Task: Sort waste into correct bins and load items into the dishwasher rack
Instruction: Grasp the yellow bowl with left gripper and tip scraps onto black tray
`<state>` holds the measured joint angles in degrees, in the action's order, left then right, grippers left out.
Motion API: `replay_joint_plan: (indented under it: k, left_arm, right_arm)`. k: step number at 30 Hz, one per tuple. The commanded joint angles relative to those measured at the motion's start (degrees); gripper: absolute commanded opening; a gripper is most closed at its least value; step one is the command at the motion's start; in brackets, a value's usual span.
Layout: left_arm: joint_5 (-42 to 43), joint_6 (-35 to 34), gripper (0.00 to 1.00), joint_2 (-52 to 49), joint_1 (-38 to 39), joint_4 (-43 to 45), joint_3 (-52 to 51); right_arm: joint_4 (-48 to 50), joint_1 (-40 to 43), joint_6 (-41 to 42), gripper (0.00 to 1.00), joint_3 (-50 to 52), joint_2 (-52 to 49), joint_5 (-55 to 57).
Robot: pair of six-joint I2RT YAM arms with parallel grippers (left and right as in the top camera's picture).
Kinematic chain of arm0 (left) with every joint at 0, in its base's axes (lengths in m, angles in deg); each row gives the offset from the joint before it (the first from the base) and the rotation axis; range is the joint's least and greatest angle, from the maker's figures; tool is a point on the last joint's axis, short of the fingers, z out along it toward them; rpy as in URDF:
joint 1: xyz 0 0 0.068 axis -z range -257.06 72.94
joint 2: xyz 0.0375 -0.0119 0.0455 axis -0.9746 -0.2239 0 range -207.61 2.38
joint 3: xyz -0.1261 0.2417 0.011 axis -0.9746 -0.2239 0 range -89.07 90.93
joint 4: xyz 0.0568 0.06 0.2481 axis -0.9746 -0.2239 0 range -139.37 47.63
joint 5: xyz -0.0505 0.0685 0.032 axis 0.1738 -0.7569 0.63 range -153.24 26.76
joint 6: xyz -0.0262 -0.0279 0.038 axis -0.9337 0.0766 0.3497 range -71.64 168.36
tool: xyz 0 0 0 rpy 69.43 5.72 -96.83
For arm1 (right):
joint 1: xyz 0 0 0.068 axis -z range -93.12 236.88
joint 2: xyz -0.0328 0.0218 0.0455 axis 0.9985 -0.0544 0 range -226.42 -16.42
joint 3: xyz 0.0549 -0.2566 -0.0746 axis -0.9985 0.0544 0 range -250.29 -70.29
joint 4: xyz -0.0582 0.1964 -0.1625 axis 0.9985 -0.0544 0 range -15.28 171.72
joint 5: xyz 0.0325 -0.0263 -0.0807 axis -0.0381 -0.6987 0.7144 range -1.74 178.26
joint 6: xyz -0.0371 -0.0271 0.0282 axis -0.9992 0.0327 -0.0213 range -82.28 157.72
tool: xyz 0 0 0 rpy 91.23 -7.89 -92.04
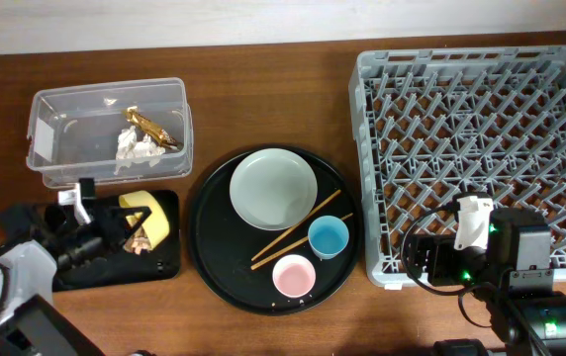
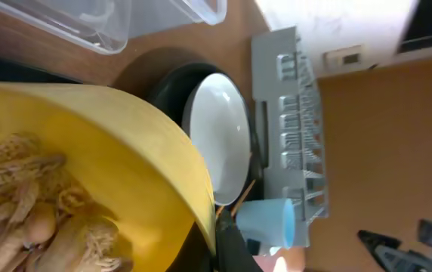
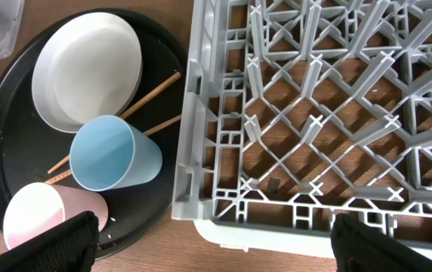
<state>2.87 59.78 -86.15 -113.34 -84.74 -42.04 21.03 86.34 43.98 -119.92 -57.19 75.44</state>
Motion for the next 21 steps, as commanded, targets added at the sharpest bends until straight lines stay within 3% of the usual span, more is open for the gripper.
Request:
replay_joint_plan:
  k: [1, 5, 12, 15, 18, 19, 20, 21]
  left_arm:
    - [10.58, 2.43, 0.00, -2.49, -2.64, 0.26, -1.07]
    - [24.02, 1.49, 0.00, -2.91, -5.38, 0.15, -1.07]
    - [24.09, -10.62, 0.00, -2.91, -8.59, 0.15, -1.07]
    - [24.09, -10.60, 0.00, -2.91, -8.59, 1.57, -1.07]
    - [24.06, 0.39, 0.00, -2.91, -8.59, 4.87, -1.07]
    - [22.99, 1.11, 0.00, -2.91, -8.59, 5.62, -1.07]
    - [22.16, 0.00, 0.00, -2.91, -8.59, 5.64, -1.07]
    - [22.18, -6.05, 0.00, -2.91, -8.59, 5.14, -1.07]
  right_arm:
    - [-0.02, -0.22, 0.44, 0.99, -0.55, 0.17, -0.24]
    - [-0.22, -0.22, 0.44, 0.99, -0.55, 0.17, -0.24]
    - [-0.22, -0.22, 0.44, 0.98, -0.55, 0.17, -0.24]
    - [-0.22, -0.22, 0.46, 0.98, -0.55, 0.17, -0.24]
    - [-0.22, -0.22, 0.46, 0.99, -0.55, 0.17, -0.24]
    - [-0.22, -0.22, 0.44, 0.99, -0.55, 0.17, -0.24]
    - [-0.22, -0.22, 0.44, 0.98, -0.55, 0.17, -0.24]
    - [-0.22, -0.22, 0.44, 0.98, -0.55, 0.17, -0.24]
